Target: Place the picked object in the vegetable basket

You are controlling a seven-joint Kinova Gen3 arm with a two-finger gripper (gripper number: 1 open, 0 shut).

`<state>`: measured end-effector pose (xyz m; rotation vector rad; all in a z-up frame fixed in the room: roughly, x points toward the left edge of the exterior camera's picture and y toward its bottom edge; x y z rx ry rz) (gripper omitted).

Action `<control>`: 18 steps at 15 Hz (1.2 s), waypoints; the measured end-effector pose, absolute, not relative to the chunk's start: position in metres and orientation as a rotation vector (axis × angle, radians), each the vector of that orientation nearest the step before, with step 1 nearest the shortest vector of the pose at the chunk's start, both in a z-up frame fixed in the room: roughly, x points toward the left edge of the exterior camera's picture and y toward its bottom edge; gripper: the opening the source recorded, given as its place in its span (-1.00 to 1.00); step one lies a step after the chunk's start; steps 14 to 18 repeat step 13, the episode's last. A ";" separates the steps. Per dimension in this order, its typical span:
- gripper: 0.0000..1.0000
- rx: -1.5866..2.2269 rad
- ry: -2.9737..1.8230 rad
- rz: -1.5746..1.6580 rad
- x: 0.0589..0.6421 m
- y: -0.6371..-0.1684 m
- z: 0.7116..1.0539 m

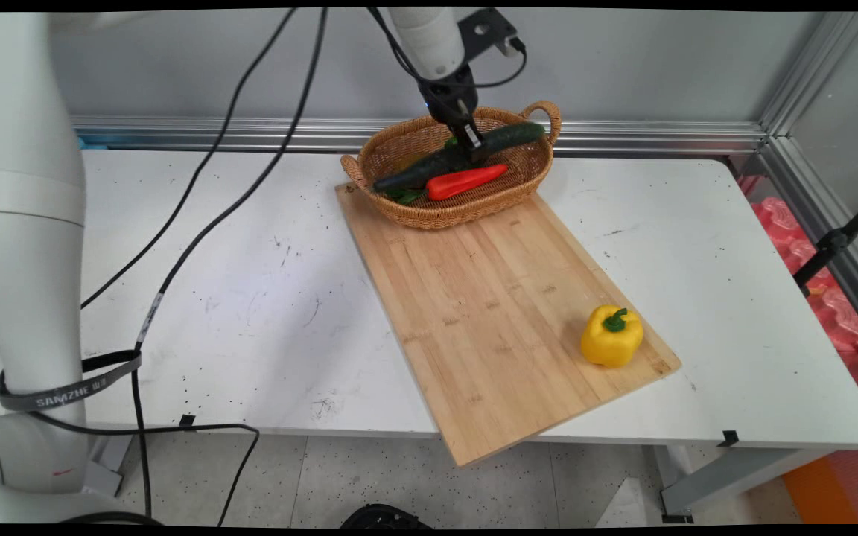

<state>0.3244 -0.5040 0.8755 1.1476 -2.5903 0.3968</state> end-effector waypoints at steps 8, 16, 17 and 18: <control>-1.00 1.157 -2.656 0.336 0.308 -0.518 0.850; 1.00 1.137 -2.675 0.337 0.305 -0.523 0.848; 1.00 1.137 -2.675 0.337 0.305 -0.523 0.848; 1.00 1.137 -2.675 0.337 0.305 -0.523 0.848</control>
